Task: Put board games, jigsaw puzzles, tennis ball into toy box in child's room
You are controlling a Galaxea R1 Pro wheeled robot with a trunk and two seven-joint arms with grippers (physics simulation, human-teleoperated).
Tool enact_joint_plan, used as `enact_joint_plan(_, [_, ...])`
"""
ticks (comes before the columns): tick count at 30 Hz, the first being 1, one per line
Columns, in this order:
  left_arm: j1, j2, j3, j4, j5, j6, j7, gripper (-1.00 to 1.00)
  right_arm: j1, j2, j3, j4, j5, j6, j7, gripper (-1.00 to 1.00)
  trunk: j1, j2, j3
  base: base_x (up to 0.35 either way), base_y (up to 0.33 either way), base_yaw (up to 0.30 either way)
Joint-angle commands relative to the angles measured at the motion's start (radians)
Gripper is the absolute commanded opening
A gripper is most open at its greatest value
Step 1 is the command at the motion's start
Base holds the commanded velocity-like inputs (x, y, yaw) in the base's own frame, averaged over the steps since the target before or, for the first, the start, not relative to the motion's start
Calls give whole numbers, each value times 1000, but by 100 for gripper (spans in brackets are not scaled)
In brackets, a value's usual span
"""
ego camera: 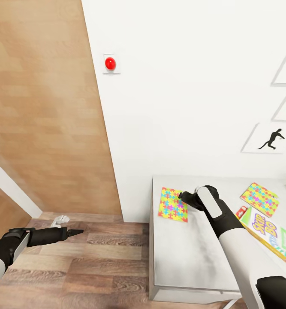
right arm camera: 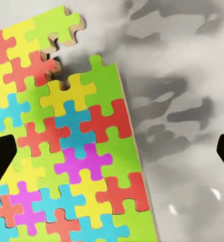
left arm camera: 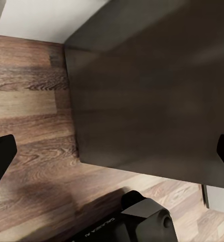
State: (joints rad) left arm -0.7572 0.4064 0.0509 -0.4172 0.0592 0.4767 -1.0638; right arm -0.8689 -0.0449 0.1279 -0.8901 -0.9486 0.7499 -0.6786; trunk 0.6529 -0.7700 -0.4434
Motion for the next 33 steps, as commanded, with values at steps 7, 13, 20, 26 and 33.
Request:
enact_joint_plan(7, [-1, -1, 3, 0, 4, 8, 0, 100, 1, -2, 5, 3, -9, -1, -10, 100, 0, -1, -1, 7, 39, 0])
enact_joint_plan(13, [-1, -1, 3, 0, 4, 8, 2, 100, 1, -3, 2, 69, 64, -43, -8, 100, 0, -1, -1, 0, 4, 0])
enact_joint_plan(20, [-1, -1, 2, 0, 4, 8, 2, 100, 1, -1, 3, 97, 100, -69, 101, 100, 0, -1, -1, 0, 0, 0])
enact_joint_plan(26, [-1, -1, 1, 0, 4, 8, 1, 100, 1, 8, 3, 116, 102, -71, 115, 100, 0, -1, -1, 0, 33, 0])
enact_joint_plan(33, [-1, -1, 1, 0, 4, 8, 1, 100, -1, 11, 3, 126, 102, -70, 116, 100, 0, -1, -1, 0, 46, 0])
